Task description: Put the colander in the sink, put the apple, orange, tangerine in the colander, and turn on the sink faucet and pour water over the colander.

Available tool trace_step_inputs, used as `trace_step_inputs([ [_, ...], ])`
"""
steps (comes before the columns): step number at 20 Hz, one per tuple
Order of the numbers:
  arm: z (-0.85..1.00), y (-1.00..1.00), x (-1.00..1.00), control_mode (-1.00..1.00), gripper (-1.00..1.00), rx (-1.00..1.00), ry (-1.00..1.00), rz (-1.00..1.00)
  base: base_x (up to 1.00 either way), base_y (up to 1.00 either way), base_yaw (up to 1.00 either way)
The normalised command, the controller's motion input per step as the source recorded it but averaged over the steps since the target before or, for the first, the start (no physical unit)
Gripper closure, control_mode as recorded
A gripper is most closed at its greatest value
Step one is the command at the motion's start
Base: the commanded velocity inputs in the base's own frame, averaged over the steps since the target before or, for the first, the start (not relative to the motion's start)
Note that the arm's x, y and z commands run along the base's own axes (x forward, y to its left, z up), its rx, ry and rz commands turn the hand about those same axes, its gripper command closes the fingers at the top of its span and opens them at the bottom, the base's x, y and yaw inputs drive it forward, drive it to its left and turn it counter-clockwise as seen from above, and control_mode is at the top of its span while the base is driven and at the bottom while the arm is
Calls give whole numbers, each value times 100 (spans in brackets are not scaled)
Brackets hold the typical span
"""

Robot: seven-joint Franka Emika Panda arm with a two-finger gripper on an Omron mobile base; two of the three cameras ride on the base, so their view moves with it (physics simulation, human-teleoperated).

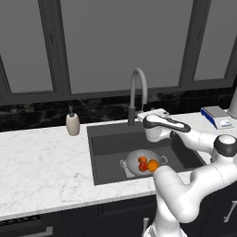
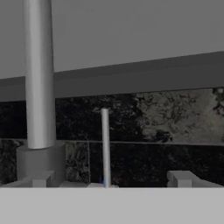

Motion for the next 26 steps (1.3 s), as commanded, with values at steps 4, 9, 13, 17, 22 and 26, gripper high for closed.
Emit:
trace_step_inputs([
  [4,0,2,16,-100,-100,0,0,-4,0,0,0],
  [9,0,12,13,-100,-100,0,0,-4,0,0,0],
  [13,0,13,11,-100,-100,0,0,-5,0,0,0],
  [17,0,14,9,-100,-100,0,0,-6,0,0,0],
  [22,0,24,11,-100,-100,0,0,-5,0,0,0],
  [26,0,26,14,-100,-100,0,0,-2,0,0,0],
])
